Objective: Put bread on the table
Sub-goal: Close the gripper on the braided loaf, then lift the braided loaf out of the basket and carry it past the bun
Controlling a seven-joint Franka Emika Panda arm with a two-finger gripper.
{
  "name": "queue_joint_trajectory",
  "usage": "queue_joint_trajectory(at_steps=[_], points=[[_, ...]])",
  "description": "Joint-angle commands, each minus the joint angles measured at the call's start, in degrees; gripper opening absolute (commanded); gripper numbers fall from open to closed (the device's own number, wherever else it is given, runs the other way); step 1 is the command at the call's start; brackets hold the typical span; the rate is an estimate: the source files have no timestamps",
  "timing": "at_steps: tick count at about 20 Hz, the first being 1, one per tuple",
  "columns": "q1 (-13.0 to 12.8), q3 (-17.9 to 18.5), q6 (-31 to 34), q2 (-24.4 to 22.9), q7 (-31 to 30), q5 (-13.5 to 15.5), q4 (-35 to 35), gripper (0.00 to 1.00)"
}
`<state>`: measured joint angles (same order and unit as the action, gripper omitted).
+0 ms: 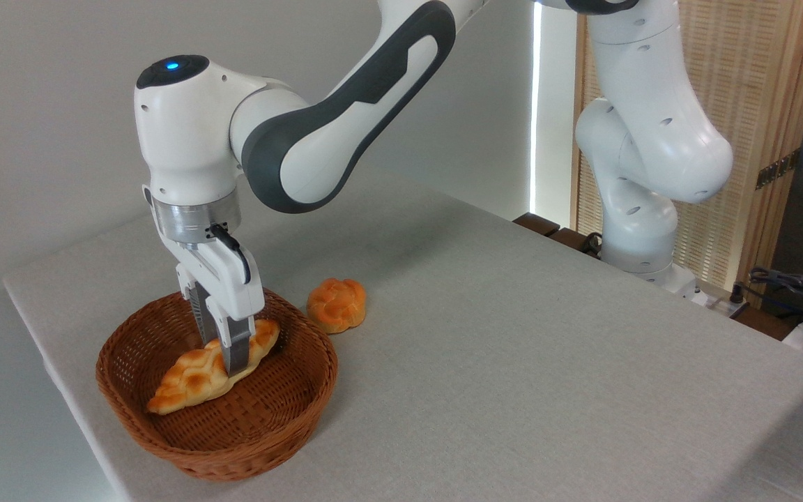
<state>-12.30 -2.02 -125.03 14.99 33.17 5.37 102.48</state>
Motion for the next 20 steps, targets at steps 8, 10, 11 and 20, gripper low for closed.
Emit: queue_joint_trajectory(at_steps=[8, 10, 11, 20], points=[[0.43, 1.49, 2.76, -7.15, -0.13, 0.61, -0.53, 0.47], [0.43, 2.11, 6.10, -9.88, 0.14, 0.34, -0.01, 0.50], [0.43, 2.72, 8.03, -11.20, 0.23, 0.34, 0.35, 0.52], [0.08, 3.52, 18.58, -24.91, 0.14, 0.34, 12.73, 0.63]])
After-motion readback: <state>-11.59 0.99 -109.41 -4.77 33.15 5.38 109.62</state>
